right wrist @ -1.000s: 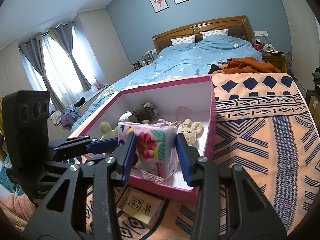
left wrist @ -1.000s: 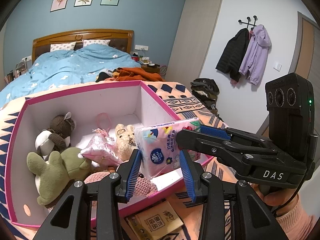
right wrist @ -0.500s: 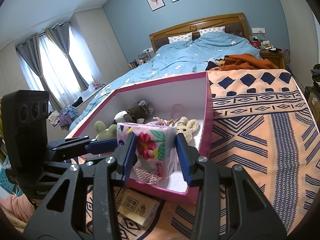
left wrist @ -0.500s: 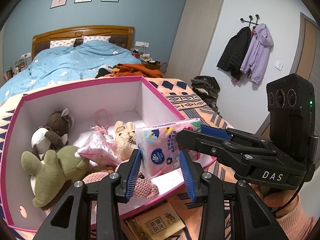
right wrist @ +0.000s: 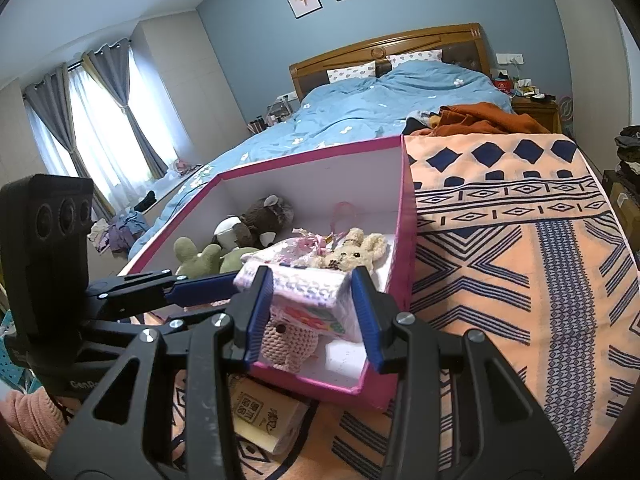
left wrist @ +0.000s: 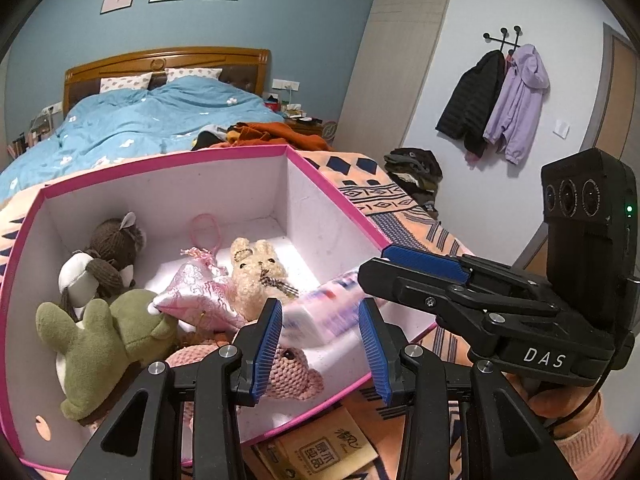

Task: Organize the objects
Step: 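Lower the tissue pack into the pink box and open the right gripper, then move the right gripper down to the cream-and-gold tissue pack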

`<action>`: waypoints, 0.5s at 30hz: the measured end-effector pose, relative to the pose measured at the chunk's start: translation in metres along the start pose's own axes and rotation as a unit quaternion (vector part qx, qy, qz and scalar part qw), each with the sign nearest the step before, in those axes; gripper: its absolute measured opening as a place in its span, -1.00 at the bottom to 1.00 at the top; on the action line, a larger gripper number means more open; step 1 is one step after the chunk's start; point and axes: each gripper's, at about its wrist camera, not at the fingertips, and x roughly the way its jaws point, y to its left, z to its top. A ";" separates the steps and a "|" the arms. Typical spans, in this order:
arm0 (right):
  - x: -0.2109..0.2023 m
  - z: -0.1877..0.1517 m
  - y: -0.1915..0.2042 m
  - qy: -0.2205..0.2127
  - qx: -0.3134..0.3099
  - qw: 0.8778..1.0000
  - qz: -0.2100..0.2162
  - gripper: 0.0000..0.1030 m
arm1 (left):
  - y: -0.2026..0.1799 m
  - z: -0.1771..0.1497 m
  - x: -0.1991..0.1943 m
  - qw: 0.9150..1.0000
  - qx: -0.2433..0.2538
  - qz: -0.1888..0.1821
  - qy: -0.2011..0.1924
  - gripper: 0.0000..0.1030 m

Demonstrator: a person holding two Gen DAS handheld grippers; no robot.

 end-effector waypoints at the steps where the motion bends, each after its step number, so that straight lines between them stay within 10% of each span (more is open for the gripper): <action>1: 0.000 0.000 0.000 -0.001 -0.001 1.000 -0.002 -0.15 | 0.001 0.000 0.001 1.000 -0.001 0.001 0.002 -0.18; 15: -0.016 -0.007 0.009 -0.017 -0.009 1.000 -0.010 -0.04 | -0.008 -0.018 -0.033 0.998 0.037 0.040 -0.038 0.35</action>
